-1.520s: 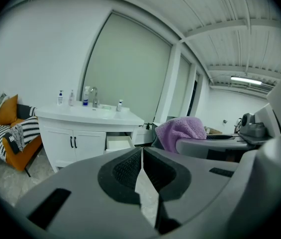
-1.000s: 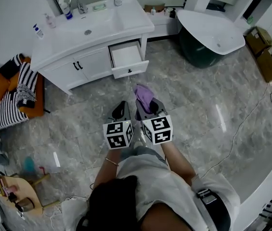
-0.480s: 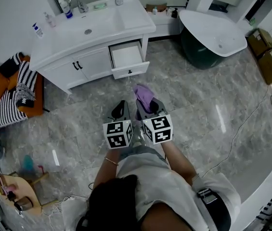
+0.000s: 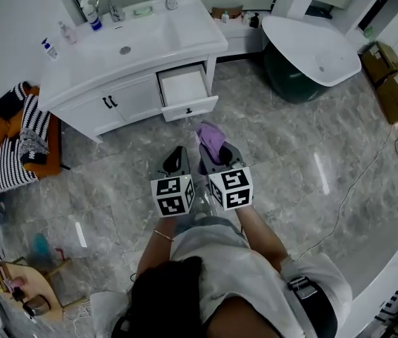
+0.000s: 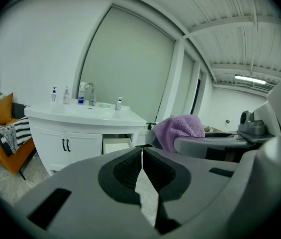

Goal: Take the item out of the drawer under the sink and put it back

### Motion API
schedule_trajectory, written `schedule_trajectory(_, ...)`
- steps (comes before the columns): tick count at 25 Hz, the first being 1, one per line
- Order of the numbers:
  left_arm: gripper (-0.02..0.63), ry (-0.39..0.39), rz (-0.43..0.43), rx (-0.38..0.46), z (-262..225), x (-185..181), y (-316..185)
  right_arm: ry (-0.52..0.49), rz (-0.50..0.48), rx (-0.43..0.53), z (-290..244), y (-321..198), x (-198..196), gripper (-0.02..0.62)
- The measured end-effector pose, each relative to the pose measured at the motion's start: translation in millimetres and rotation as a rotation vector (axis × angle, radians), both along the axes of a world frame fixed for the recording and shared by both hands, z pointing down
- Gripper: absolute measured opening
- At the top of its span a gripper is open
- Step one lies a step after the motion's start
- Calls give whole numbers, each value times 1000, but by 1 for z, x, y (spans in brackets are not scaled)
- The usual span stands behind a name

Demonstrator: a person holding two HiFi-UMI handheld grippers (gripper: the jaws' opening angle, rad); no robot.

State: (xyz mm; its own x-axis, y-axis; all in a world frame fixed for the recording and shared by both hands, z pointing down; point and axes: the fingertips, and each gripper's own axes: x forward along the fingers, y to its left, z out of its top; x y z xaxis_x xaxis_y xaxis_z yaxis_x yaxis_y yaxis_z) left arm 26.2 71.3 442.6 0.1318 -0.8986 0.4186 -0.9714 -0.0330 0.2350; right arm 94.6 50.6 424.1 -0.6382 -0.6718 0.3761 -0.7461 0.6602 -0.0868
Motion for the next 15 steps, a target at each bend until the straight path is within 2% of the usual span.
schedule_trajectory(15, 14, 2, 30, -21, 6, -36, -85, 18, 32, -33, 9, -78, -33, 114)
